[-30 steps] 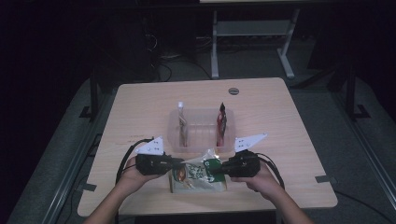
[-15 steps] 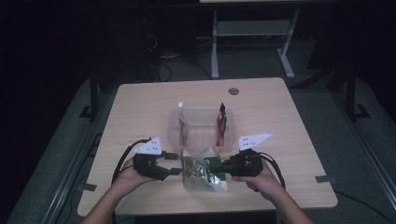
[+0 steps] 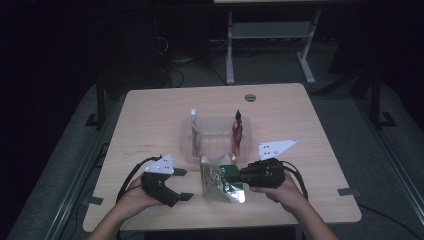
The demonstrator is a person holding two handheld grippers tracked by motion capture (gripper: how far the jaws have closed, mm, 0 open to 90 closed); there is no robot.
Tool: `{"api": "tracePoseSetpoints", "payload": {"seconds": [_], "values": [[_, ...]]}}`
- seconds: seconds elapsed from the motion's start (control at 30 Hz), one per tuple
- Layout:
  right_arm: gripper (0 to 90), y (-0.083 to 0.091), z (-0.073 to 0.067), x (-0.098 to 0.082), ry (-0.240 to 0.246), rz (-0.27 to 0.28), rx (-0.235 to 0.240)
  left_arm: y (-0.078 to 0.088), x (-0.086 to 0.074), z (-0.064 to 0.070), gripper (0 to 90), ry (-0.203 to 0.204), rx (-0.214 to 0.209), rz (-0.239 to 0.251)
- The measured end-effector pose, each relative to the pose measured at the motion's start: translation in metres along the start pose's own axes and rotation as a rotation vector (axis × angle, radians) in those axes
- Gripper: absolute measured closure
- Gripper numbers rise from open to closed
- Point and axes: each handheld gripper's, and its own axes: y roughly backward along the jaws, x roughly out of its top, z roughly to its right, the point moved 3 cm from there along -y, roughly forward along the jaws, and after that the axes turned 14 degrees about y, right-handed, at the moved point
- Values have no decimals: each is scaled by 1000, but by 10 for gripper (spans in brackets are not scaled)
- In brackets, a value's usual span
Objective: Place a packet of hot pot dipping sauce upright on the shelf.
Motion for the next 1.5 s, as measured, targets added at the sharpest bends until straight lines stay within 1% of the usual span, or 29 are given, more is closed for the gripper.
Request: {"api": "tracePoseSetpoints", "payload": {"seconds": [0.07, 0.1, 0.13, 0.23, 0.27, 0.3, 0.37, 0.43, 0.6, 0.67, 0.83, 0.87, 0.93, 0.97, 1.03, 1.1, 1.2, 1.3, 1.5], "values": [[900, 2, 0, 3, 9, 3, -5, 1, -4, 0, 136, 12, 11, -9], [900, 2, 1, 5, 13, 6, -10, 1, -6, -1, 134, 8, 19, -18], [900, 3, 1, 6, 15, 4, -14, 1, -8, 0, 134, 15, 19, -12], [900, 6, 4, 10, 24, 10, -26, 2, -12, 0, 134, 17, 24, -18], [900, 6, 5, 12, 29, 14, -33, 2, -13, -1, 134, 7, 30, -18], [900, 7, 6, 14, 25, 18, -35, 2, -14, -1, 134, 17, 33, -19], [900, 9, 8, 17, 35, 26, -45, 2, -15, -1, 134, 5, 43, -28], [900, 11, 9, 20, 36, 33, -53, 3, -17, -2, 134, 2, 50, -29], [900, 17, 15, 29, 48, 60, -73, 7, -18, -6, 134, 9, 67, -14], [900, 18, 18, 33, 48, 67, -84, 7, -18, -7, 134, 21, 73, -3], [900, 18, 27, 40, 49, 61, -117, 8, -20, -7, 134, 8, 84, -21], [900, 18, 28, 42, 48, 60, -122, 8, -20, -7, 134, 11, 83, -19], [900, 18, 32, 45, 46, 58, -133, 8, -20, -7, 134, 2, 87, -28], [900, 18, 34, 46, 53, 58, -141, 8, -20, -8, 134, 2, 88, -27], [900, 19, 38, 50, 49, 54, -159, 7, -20, -8, 134, 2, 86, -31], [900, 19, 43, 53, 56, 53, -174, 6, -21, -8, 134, 3, 84, -30], [900, 20, 49, 59, 51, 54, -192, 5, -22, -9, 134, 1, 85, -36], [900, 21, 56, 63, 56, 48, -212, 4, -23, -8, 134, 11, 79, -38], [900, 21, 69, 65, 38, 39, -248, 5, -23, -9, 134, 12, 77, -36]]}}
